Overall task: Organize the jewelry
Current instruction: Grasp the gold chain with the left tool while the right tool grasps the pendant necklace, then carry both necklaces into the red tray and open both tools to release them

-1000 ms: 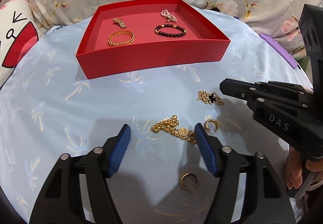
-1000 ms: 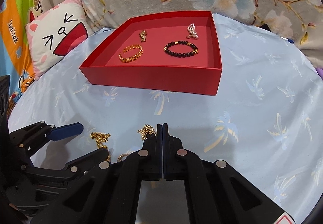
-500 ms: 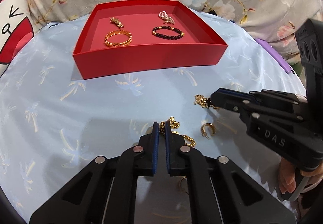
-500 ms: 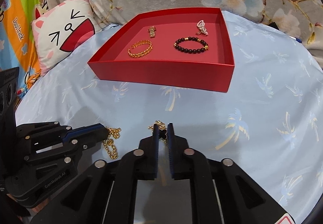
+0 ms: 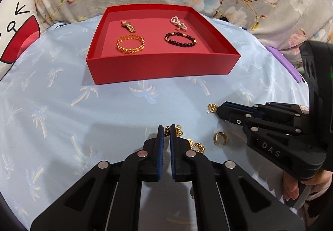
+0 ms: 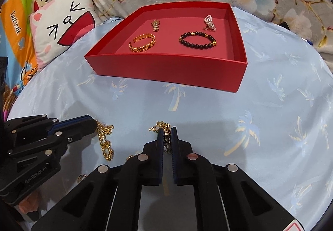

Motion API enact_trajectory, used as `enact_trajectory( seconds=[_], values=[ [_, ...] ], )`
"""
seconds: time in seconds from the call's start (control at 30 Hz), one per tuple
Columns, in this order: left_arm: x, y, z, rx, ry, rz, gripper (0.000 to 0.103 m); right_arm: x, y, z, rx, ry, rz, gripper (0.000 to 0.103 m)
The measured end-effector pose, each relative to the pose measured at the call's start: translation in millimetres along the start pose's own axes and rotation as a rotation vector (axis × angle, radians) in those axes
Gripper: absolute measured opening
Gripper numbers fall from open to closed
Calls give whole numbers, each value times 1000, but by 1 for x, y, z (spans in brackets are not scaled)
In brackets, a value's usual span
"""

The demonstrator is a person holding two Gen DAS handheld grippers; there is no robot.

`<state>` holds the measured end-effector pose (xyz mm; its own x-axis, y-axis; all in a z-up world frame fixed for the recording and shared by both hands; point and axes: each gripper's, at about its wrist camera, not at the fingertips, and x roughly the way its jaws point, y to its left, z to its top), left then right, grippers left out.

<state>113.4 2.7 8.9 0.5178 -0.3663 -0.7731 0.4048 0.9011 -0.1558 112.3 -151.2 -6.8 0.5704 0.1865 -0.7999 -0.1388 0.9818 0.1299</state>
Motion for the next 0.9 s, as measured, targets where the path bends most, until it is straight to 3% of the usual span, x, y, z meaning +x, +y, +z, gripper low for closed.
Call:
enact_trajectory(
  seconds=[0.4, 0.7, 0.9],
  values=[
    [-34, -3, 22, 13, -56, -50, 5, -40, -13, 18, 39, -93, 29, 6],
    [-78, -16, 92, 94, -214, -13, 4, -87, -13, 68, 22, -207, 44, 6],
    [-74, -15, 146, 108, -277, 38, 4, -89, -29, 126, 39, -244, 29, 6]
  ],
)
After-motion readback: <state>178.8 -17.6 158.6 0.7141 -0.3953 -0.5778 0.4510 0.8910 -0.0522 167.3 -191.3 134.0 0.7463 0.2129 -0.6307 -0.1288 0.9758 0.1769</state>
